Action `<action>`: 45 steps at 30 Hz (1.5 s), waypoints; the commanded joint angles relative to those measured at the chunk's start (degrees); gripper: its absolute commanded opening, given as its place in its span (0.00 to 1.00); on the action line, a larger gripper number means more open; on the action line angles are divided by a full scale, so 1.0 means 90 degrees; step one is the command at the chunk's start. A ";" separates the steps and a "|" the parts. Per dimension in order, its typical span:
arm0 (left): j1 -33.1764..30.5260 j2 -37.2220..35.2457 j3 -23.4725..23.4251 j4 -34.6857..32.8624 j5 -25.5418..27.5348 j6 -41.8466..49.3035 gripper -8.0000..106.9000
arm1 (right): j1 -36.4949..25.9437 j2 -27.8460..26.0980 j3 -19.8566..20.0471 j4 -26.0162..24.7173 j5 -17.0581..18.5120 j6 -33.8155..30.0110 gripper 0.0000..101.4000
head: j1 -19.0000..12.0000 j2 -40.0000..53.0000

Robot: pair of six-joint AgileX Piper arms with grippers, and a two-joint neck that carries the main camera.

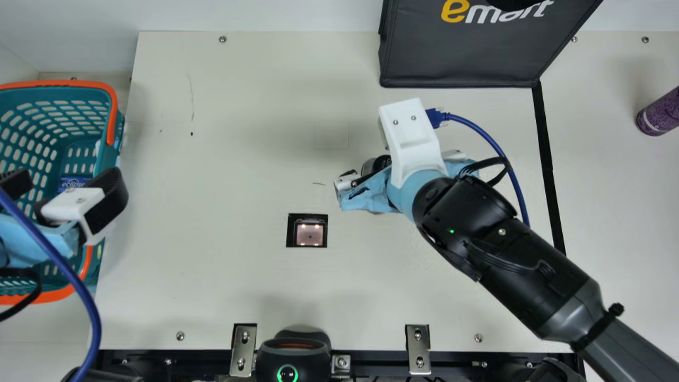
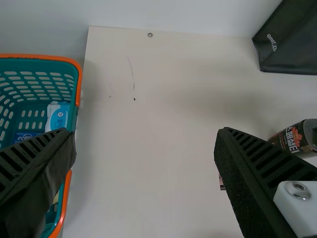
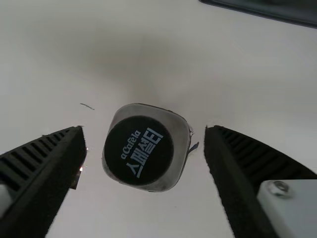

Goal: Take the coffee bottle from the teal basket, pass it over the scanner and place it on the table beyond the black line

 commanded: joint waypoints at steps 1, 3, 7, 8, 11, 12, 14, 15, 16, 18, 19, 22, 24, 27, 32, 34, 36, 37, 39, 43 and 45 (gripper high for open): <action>0.0000 0.0000 0.0000 0.0000 0.0000 0.0000 0.85 | 0.0023 0.0019 -0.0014 -0.0072 0.0022 0.0095 0.54 | -0.0184 0.0010; 0.0000 0.0000 0.0000 0.0000 0.0000 0.0000 0.85 | 0.0054 0.0047 -0.0025 -0.0156 0.0037 0.0170 0.41 | -0.0184 0.0010; 0.0000 0.0000 0.0000 0.0000 0.0000 0.0000 0.85 | 0.0125 0.0069 -0.0065 -0.0325 0.0092 0.0285 0.15 | -0.0184 0.0010; 0.0000 0.0000 0.0000 0.0000 0.0000 0.0000 0.85 | 0.0141 0.0068 -0.0086 -0.0362 0.0114 0.0302 0.08 | -0.0184 0.0010; 0.0000 0.0000 0.0000 0.0000 0.0000 0.0000 0.85 | 0.0193 0.0057 -0.0188 -0.0475 0.0234 0.0335 0.00 | -0.0184 0.0010; 0.0000 0.0000 0.0000 0.0000 0.0000 0.0000 0.85 | 0.0210 0.0051 -0.0233 -0.0504 0.0284 0.0335 0.00 | -0.0184 0.0010; 0.0000 0.0000 0.0000 0.0000 0.0000 0.0000 0.85 | 0.0238 0.0039 -0.0341 -0.0548 0.0400 0.0318 0.00 | -0.0184 0.0010; 0.0000 0.0000 0.0000 0.0000 0.0000 0.0000 0.85 | 0.0249 0.0032 -0.0403 -0.0561 0.0464 0.0300 0.00 | -0.0184 0.0010; 0.0000 0.0000 0.0000 0.0000 0.0000 0.0000 0.85 | 0.0259 0.0023 -0.0469 -0.0569 0.0532 0.0279 0.00 | -0.0184 0.0010; 0.0000 0.0000 0.0000 0.0000 0.0000 0.0000 0.85 | 0.0272 0.0012 -0.0619 -0.0571 0.0675 0.0219 0.00 | -0.0184 0.0010; 0.0000 0.0000 0.0000 0.0000 0.0000 0.0000 0.85 | 0.0275 0.0008 -0.0692 -0.0567 0.0741 0.0186 0.00 | -0.0184 0.0010; 0.0000 0.0000 0.0000 0.0000 0.0000 0.0000 0.85 | 0.0285 0.0008 -0.0912 -0.0543 0.0932 0.0084 0.00 | -0.0184 0.0010; 0.0000 0.0000 0.0000 0.0000 0.0000 0.0000 0.85 | 0.0270 0.0014 -0.1033 -0.0515 0.1029 0.0007 0.00 | -0.0184 -0.0287; 0.0000 0.0000 0.0000 0.0000 0.0000 0.0000 0.85 | 0.0143 -0.0023 -0.1136 -0.0428 0.1093 -0.0117 0.00 | -0.0184 -0.0731; 0.0000 0.0000 0.0000 0.0000 0.0000 0.0000 0.85 | -0.0328 -0.0247 -0.1156 -0.0128 0.1112 -0.0474 0.00 | -0.0184 -0.1473; 0.0000 0.0000 0.0000 0.0000 0.0000 0.0000 0.85 | -0.0600 -0.0369 -0.1129 0.0037 0.1095 -0.0704 0.00 | -0.0184 -0.1770; 0.0000 0.0000 0.0000 0.0000 0.0000 0.0000 0.85 | -0.0901 -0.0498 -0.1075 0.0212 0.1062 -0.0964 0.00 | -0.0184 -0.2066; 0.0000 0.0000 0.0000 0.0000 0.0000 0.0000 0.85 | -0.1065 -0.0559 -0.1045 0.0304 0.1046 -0.1111 0.00 | -0.0184 -0.2212; 0.0000 0.0000 0.0000 0.0000 0.0000 0.0000 0.85 | -0.1407 -0.0673 -0.0982 0.0488 0.1009 -0.1421 0.00 | -0.0184 -0.2212; 0.0000 0.0000 0.0000 0.0000 0.0000 0.0000 0.85 | -0.2131 -0.0858 -0.0865 0.0899 0.0932 -0.2133 0.00 | -0.0184 -0.2212; 0.0000 0.0000 0.0000 0.0000 0.0000 0.0000 0.85 | -0.2489 -0.0925 -0.0810 0.1108 0.0894 -0.2503 0.00 | -0.0184 -0.2212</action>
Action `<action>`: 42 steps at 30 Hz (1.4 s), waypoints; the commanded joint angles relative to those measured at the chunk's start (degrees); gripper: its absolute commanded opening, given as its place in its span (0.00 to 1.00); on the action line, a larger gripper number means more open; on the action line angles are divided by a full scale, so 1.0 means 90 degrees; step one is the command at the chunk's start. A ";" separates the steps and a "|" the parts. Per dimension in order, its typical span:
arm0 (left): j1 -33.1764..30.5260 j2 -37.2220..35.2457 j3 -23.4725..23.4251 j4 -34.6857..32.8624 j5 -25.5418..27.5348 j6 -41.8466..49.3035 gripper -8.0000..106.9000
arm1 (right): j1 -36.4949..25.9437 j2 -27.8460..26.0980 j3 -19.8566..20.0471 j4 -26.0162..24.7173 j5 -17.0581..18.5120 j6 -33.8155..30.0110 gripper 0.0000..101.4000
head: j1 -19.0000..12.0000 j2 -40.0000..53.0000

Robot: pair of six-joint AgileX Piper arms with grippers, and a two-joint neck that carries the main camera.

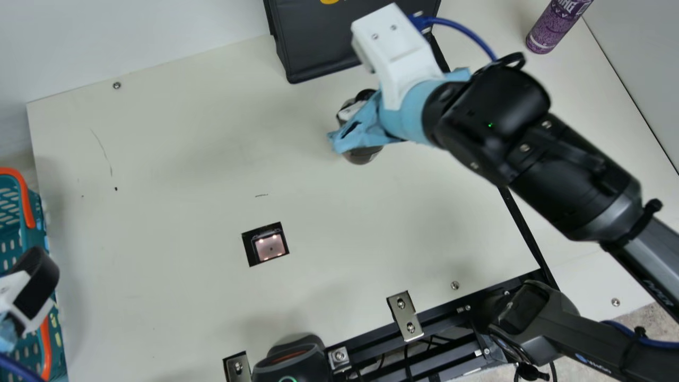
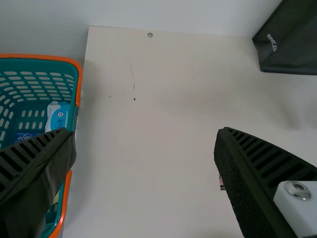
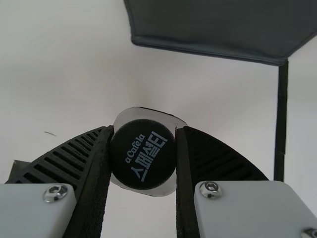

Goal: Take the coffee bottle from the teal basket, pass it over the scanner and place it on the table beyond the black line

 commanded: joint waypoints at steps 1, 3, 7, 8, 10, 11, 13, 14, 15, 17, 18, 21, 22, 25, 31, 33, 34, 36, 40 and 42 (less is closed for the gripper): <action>0.0000 0.0000 0.0000 0.0000 0.0000 0.0000 0.85 | -0.0646 -0.0041 0.0034 0.0323 -0.0054 -0.0645 0.00 | -0.0184 -0.0015; 0.0000 0.0000 0.0000 0.0000 0.0000 0.0000 0.85 | -0.1005 -0.0074 0.0068 0.0539 -0.0080 -0.1023 0.00 | -0.0184 -0.0015; 0.0000 0.0000 0.0000 0.0000 0.0000 0.0000 0.85 | -0.1714 -0.0086 0.0101 0.0941 -0.0095 -0.1773 0.00 | -0.0184 -0.0015; 0.0000 0.0000 0.0000 0.0000 0.0000 0.0000 0.85 | -0.1874 -0.0082 0.0105 0.1020 -0.0093 -0.1933 0.00 | -0.0184 -0.0015; 0.0000 0.0000 0.0000 0.0000 0.0000 0.0000 0.85 | -0.2228 -0.0062 0.0105 0.1191 -0.0083 -0.2268 0.00 | -0.0184 -0.0015; 0.0000 0.0000 0.0000 0.0000 0.0000 0.0000 0.85 | -0.2398 -0.0049 0.0106 0.1262 -0.0079 -0.2416 0.00 | -0.0184 -0.0015; 0.0000 0.0000 0.0000 0.0000 0.0000 0.0000 0.85 | -0.2754 -0.0021 0.0106 0.1396 -0.0067 -0.2716 0.00 | -0.0184 -0.0015; 0.0000 0.0000 0.0000 0.0000 0.0000 0.0000 0.85 | -0.2923 -0.0002 0.0103 0.1455 -0.0063 -0.2851 0.00 | -0.0184 -0.0015; 0.0000 0.0000 0.0000 0.0000 0.0000 0.0000 0.85 | -0.3095 0.0016 0.0100 0.1517 -0.0058 -0.2992 0.00 | -0.0184 -0.0015; 0.0000 0.0000 0.0000 0.0000 0.0000 0.0000 0.85 | -0.3437 0.0080 0.0082 0.1632 -0.0065 -0.3276 0.00 | -0.0184 -0.0015; 0.0000 0.0000 0.0000 0.0000 0.0000 0.0000 0.85 | -0.3590 0.0117 0.0074 0.1681 -0.0078 -0.3405 0.00 | -0.0184 -0.0015; 0.0000 0.0000 0.0000 0.0000 0.0000 0.0000 0.85 | -0.4020 0.0273 0.0033 0.1828 -0.0147 -0.3784 0.00 | -0.0184 -0.0015; 0.0000 0.0000 0.0000 0.0000 0.0000 0.0000 0.85 | -0.4152 0.0337 0.0016 0.1877 -0.0181 -0.3904 0.00 | -0.0184 -0.0015; 0.0000 0.0000 0.0000 0.0000 0.0000 0.0000 0.85 | -0.4494 0.0542 -0.0043 0.1995 -0.0304 -0.4209 0.00 | -0.0184 -0.0015; 0.0000 0.0000 0.0000 0.0000 0.0000 0.0000 0.85 | -0.4958 0.1000 -0.0211 0.2142 -0.0636 -0.4619 0.00 | -0.0184 -0.0015; 0.0000 0.0000 0.0000 0.0000 0.0000 0.0000 0.85 | -0.5060 0.1157 -0.0281 0.2162 -0.0748 -0.4698 0.00 | -0.0184 -0.0015; 0.0000 0.0000 0.0000 0.0000 0.0000 0.0000 0.85 | -0.5105 0.1236 -0.0320 0.2172 -0.0800 -0.4732 0.00 | -0.0184 -0.0015; 0.0000 0.0000 0.0000 0.0000 0.0000 0.0000 0.85 | -0.5177 0.1390 -0.0395 0.2189 -0.0901 -0.4777 0.00 | -0.0184 -0.0015; 0.0000 0.0000 0.0000 0.0000 0.0000 0.0000 0.85 | -0.5279 0.1697 -0.0557 0.2222 -0.1094 -0.4810 0.00 | -0.0184 -0.0015; 0.0000 0.0000 0.0000 0.0000 0.0000 0.0000 0.85 | -0.5319 0.1848 -0.0637 0.2222 -0.1177 -0.4803 0.00 | -0.0184 -0.0015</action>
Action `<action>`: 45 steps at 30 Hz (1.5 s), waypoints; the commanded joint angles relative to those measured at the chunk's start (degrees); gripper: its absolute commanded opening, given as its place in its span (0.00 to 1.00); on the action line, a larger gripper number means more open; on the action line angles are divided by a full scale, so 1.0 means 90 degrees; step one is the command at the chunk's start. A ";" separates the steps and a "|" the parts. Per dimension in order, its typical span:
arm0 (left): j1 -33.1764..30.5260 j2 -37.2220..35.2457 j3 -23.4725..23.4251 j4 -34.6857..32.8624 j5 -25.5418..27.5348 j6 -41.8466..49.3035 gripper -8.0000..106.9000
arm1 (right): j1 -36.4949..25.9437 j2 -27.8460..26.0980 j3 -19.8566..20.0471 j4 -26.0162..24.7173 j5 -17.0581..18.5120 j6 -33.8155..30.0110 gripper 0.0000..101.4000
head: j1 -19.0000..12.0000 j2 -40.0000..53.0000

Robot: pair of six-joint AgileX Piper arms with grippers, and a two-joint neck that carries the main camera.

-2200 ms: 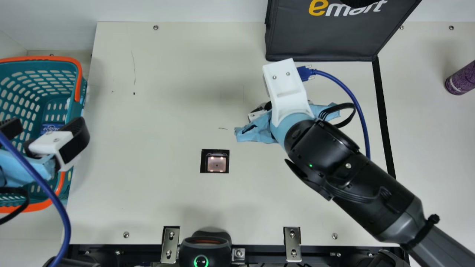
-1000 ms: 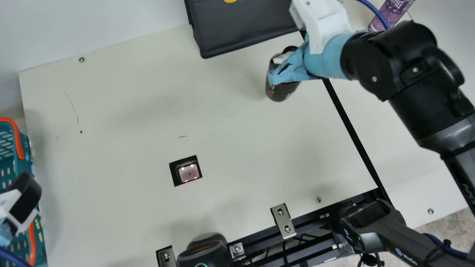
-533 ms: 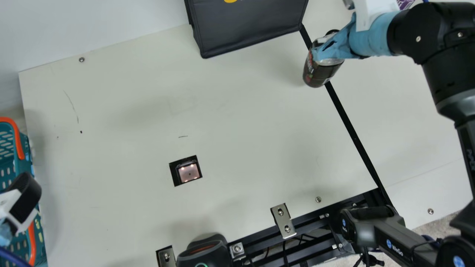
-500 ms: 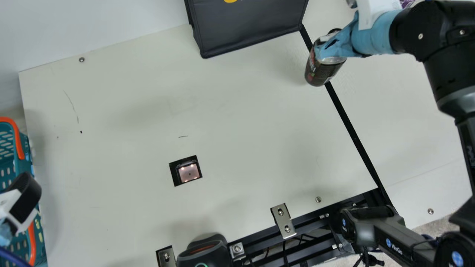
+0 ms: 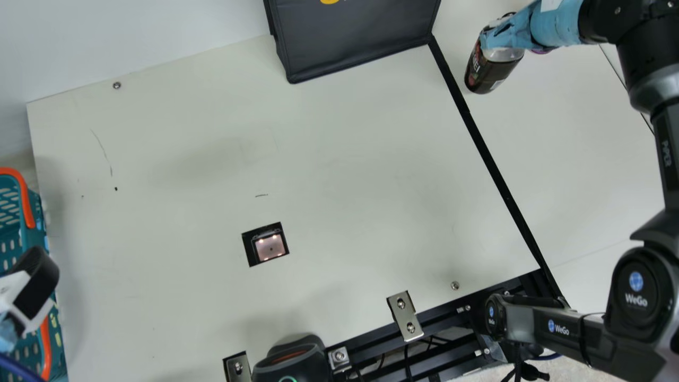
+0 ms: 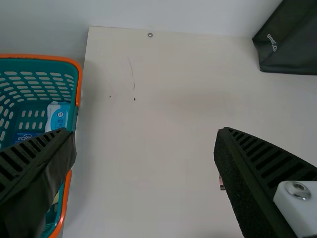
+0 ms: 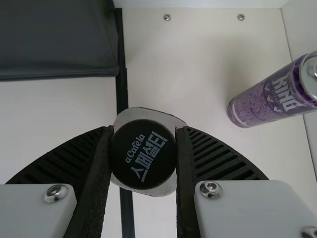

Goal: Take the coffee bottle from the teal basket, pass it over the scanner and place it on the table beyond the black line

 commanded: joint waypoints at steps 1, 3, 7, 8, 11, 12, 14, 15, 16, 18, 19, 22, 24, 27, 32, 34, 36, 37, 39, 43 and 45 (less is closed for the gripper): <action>0.0000 0.0000 0.0000 0.0000 0.0000 0.0000 0.85 | -0.0023 0.0161 -0.0069 -0.0017 -0.0057 0.0027 0.00 | -0.0184 -0.0015; 0.0000 0.0000 0.0000 0.0000 0.0000 0.0000 0.85 | -0.0054 0.0304 -0.0144 -0.0024 -0.0123 0.0054 0.00 | -0.0184 -0.0015; 0.0000 0.0000 0.0000 0.0000 0.0000 0.0000 0.85 | -0.0096 0.0563 -0.0280 -0.0040 -0.0241 0.0111 0.00 | -0.0184 -0.0015; 0.0000 0.0000 0.0000 0.0000 0.0000 0.0000 0.85 | -0.0105 0.0625 -0.0311 -0.0038 -0.0273 0.0129 0.00 | -0.0184 -0.0015; 0.0000 0.0000 0.0000 0.0000 0.0000 0.0000 0.85 | -0.0132 0.0789 -0.0392 -0.0034 -0.0368 0.0179 0.00 | -0.0184 -0.0015; 0.0000 0.0000 0.0000 0.0000 0.0000 0.0000 0.85 | -0.0138 0.0836 -0.0416 -0.0034 -0.0397 0.0197 0.00 | -0.0184 -0.0015; 0.0000 0.0000 0.0000 0.0000 0.0000 0.0000 0.85 | -0.0152 0.0923 -0.0466 -0.0028 -0.0436 0.0242 0.00 | -0.0184 -0.0015; 0.0000 0.0000 0.0000 0.0000 0.0000 0.0000 0.85 | -0.0155 0.0962 -0.0489 -0.0033 -0.0454 0.0268 0.00 | -0.0184 -0.0015; 0.0000 0.0000 0.0000 0.0000 0.0000 0.0000 0.85 | -0.0159 0.0998 -0.0506 -0.0037 -0.0473 0.0295 0.00 | -0.0184 -0.0015; 0.0000 0.0000 0.0000 0.0000 0.0000 0.0000 0.85 | -0.0167 0.1064 -0.0545 -0.0044 -0.0505 0.0348 0.00 | -0.0184 -0.0015; 0.0000 0.0000 0.0000 0.0000 0.0000 0.0000 0.85 | -0.0170 0.1093 -0.0560 -0.0049 -0.0524 0.0375 0.00 | -0.0184 -0.0015; 0.0000 0.0000 0.0000 0.0000 0.0000 0.0000 0.85 | -0.0175 0.1167 -0.0598 -0.0074 -0.0579 0.0473 0.07 | -0.0184 -0.0015; 0.0000 0.0000 0.0000 0.0000 0.0000 0.0000 0.85 | -0.0175 0.1205 -0.0614 -0.0098 -0.0616 0.0535 0.13 | -0.0184 -0.0015; 0.0000 0.0000 0.0000 0.0000 0.0000 0.0000 0.85 | -0.0174 0.1251 -0.0647 -0.0145 -0.0652 0.0639 0.23 | -0.0184 -0.0015; 0.0000 0.0000 0.0000 0.0000 0.0000 0.0000 0.85 | -0.0166 0.1303 -0.0685 -0.0207 -0.0687 0.0768 0.40 | -0.0184 -0.0015; 0.0000 0.0000 0.0000 0.0000 0.0000 0.0000 0.85 | -0.0162 0.1317 -0.0705 -0.0227 -0.0692 0.0810 0.46 | -0.0184 -0.0015; 0.0000 0.0000 0.0000 0.0000 0.0000 0.0000 0.85 | -0.0157 0.1325 -0.0722 -0.0246 -0.0698 0.0848 0.53 | -0.0184 -0.0015; 0.0000 0.0000 0.0000 0.0000 0.0000 0.0000 0.85 | -0.0154 0.1328 -0.0730 -0.0255 -0.0702 0.0868 0.56 | -0.0184 -0.0015; 0.0000 0.0000 0.0000 0.0000 0.0000 0.0000 0.85 | -0.0146 0.1326 -0.0744 -0.0284 -0.0713 0.0914 0.63 | -0.0184 -0.0015; 0.0000 0.0000 0.0000 0.0000 0.0000 0.0000 0.85 | -0.0133 0.1291 -0.0761 -0.0349 -0.0733 0.1006 0.76 | -0.0184 -0.0015; 0.0000 0.0000 0.0000 0.0000 0.0000 0.0000 0.85 | -0.0122 0.1243 -0.0754 -0.0397 -0.0751 0.1061 0.82 | -0.0184 -0.0015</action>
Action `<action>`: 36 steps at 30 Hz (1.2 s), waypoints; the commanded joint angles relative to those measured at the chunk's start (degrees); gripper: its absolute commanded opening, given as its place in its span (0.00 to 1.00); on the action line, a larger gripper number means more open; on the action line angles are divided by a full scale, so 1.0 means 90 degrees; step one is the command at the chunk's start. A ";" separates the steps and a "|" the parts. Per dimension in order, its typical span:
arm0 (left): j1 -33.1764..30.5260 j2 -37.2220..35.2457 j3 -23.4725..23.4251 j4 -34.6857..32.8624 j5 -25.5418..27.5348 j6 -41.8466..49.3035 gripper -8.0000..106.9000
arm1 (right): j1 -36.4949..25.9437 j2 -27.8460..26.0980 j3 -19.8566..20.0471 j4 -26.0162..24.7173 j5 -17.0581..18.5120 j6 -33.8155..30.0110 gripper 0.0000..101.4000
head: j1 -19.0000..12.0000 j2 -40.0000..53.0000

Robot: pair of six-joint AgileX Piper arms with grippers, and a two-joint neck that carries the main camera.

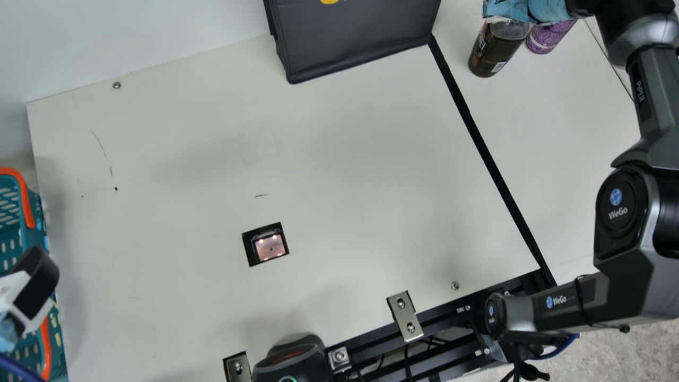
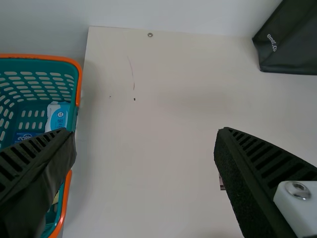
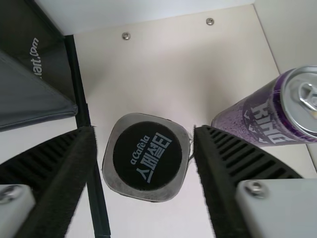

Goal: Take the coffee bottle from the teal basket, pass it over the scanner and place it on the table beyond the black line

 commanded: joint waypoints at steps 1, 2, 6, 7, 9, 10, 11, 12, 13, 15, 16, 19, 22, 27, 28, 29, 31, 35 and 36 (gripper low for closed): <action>0.0000 0.0000 0.0000 0.0000 0.0000 0.0000 0.85 | 0.0017 -0.0061 0.0015 -0.0049 -0.0043 0.0062 0.86 | -0.0184 -0.0015; 0.0000 0.0000 0.0000 0.0000 0.0000 0.0000 0.85 | 0.0027 -0.0100 0.0024 -0.0080 -0.0046 0.0100 0.89 | -0.0184 -0.0015; 0.0000 0.0000 0.0000 0.0000 0.0000 0.0000 0.85 | 0.0083 -0.0320 0.0109 -0.0286 -0.0041 0.0298 0.94 | -0.0184 -0.0015; 0.0000 0.0000 0.0000 0.0000 0.0000 0.0000 0.85 | 0.0102 -0.0389 0.0142 -0.0348 -0.0038 0.0351 0.94 | -0.0184 -0.0015; 0.0000 0.0000 0.0000 0.0000 0.0000 0.0000 0.85 | 0.0148 -0.0532 0.0210 -0.0465 -0.0022 0.0448 0.94 | -0.0184 -0.0015; 0.0000 0.0000 0.0000 0.0000 0.0000 0.0000 0.85 | 0.0178 -0.0610 0.0251 -0.0531 -0.0013 0.0499 0.94 | -0.0184 -0.0015; 0.0000 0.0000 0.0000 0.0000 0.0000 0.0000 0.85 | 0.0205 -0.0691 0.0295 -0.0590 -0.0001 0.0547 0.94 | -0.0184 -0.0015; 0.0000 0.0000 0.0000 0.0000 0.0000 0.0000 0.85 | 0.0231 -0.0772 0.0338 -0.0644 0.0017 0.0590 0.94 | -0.0184 -0.0015; 0.0000 0.0000 0.0000 0.0000 0.0000 0.0000 0.85 | 0.0265 -0.0860 0.0388 -0.0710 0.0035 0.0643 0.94 | -0.0184 -0.0015; 0.0000 0.0000 0.0000 0.0000 0.0000 0.0000 0.85 | 0.0327 -0.1040 0.0488 -0.0827 0.0083 0.0738 0.94 | -0.0184 -0.0015; 0.0000 0.0000 0.0000 0.0000 0.0000 0.0000 0.85 | 0.0361 -0.1134 0.0541 -0.0886 0.0109 0.0789 0.94 | -0.0184 -0.0015; 0.0000 0.0000 0.0000 0.0000 0.0000 0.0000 0.85 | 0.0463 -0.1427 0.0709 -0.1076 0.0195 0.0964 0.94 | -0.0184 -0.0015; 0.0000 0.0000 0.0000 0.0000 0.0000 0.0000 0.85 | 0.0569 -0.1743 0.0882 -0.1268 0.0293 0.1166 0.94 | -0.0184 -0.0015; 0.0000 0.0000 0.0000 0.0000 0.0000 0.0000 0.85 | 0.0752 -0.2296 0.1186 -0.1545 0.0484 0.1497 0.94 | -0.0184 -0.0015; 0.0000 0.0000 0.0000 0.0000 0.0000 0.0000 0.85 | 0.0789 -0.2408 0.1246 -0.1598 0.0526 0.1565 0.94 | -0.0184 -0.0015; 0.0000 0.0000 0.0000 0.0000 0.0000 0.0000 0.85 | 0.0823 -0.2520 0.1307 -0.1645 0.0567 0.1628 0.94 | -0.0184 -0.0015; 0.0000 0.0000 0.0000 0.0000 0.0000 0.0000 0.85 | 0.0895 -0.2749 0.1419 -0.1741 0.0667 0.1765 0.94 | -0.0184 -0.0015; 0.0000 0.0000 0.0000 0.0000 0.0000 0.0000 0.85 | 0.1066 -0.3247 0.1658 -0.1921 0.0904 0.2042 0.94 | -0.0184 -0.0015; 0.0000 0.0000 0.0000 0.0000 0.0000 0.0000 0.85 | 0.1034 -0.3024 0.1606 -0.1876 0.0835 0.1974 0.94 | -0.0184 -0.0015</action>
